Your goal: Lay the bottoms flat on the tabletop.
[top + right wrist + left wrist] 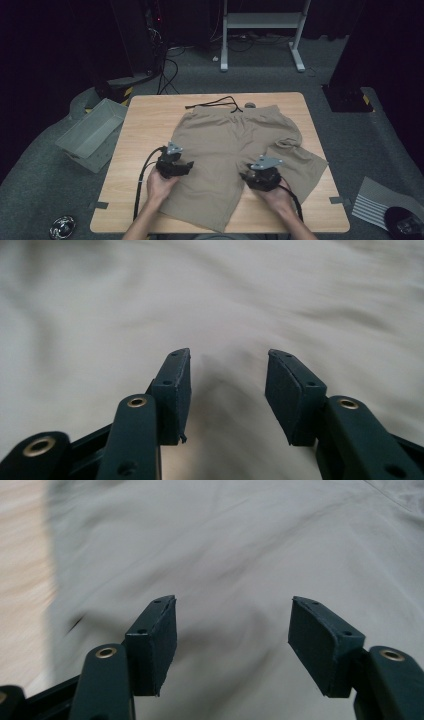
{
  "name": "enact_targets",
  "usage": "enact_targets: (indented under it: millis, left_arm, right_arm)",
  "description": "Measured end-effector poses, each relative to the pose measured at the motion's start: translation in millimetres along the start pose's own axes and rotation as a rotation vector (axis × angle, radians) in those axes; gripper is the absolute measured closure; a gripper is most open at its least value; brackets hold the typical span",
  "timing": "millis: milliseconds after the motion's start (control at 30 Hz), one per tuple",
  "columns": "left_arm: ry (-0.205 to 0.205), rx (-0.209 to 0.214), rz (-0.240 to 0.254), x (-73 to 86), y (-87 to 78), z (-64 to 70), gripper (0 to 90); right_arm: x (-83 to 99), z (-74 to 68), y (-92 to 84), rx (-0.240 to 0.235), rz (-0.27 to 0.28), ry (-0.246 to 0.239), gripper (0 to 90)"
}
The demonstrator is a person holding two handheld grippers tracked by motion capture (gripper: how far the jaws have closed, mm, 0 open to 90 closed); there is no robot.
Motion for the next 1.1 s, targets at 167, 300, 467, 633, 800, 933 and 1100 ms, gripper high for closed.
enact_targets:
  millis: [167,300,467,633,800,933,1100]
  left_arm:
    - [-0.012,-0.028,-0.003,7.3,21.2,1.7,34.1]
    - [-0.024,-0.047,0.042,14.3,18.7,-1.3,34.9]
    - [-0.045,-0.073,0.063,21.0,14.7,-2.8,34.6]
    - [-0.056,-0.084,0.059,22.1,13.7,-3.4,33.6]
    - [-0.073,-0.101,0.056,23.1,13.1,-5.6,33.5]
    - [-0.091,-0.124,0.056,23.7,13.2,-10.6,33.7]
    - [-0.133,-0.164,0.052,24.1,14.5,-23.2,34.3]
  right_arm:
    - [17.7,47.4,-27.0,0.123,0.02,0.11,50.6]
    - [37.6,84.7,-38.6,0.261,-0.011,0.184,48.2]
    - [53.5,110.7,-39.8,0.324,-0.068,0.274,46.0]
    - [53.3,107.0,-33.9,0.257,-0.062,0.258,69.4]
    - [40.4,99.9,-19.0,0.226,-0.08,0.217,74.7]
    - [22.6,97.7,2.3,0.224,-0.088,0.206,74.7]
    - [3.0,95.1,28.0,0.22,-0.072,0.208,74.8]
Point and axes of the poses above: each handheld gripper's, and its own axes: y roughly forward along the jaws, x roughly out of its underside, z roughly to its right, the point moved 5 cm from there along y, roughly forward along the jaws, and after that the axes turned 8 degrees about y, right-handed, at the moved point
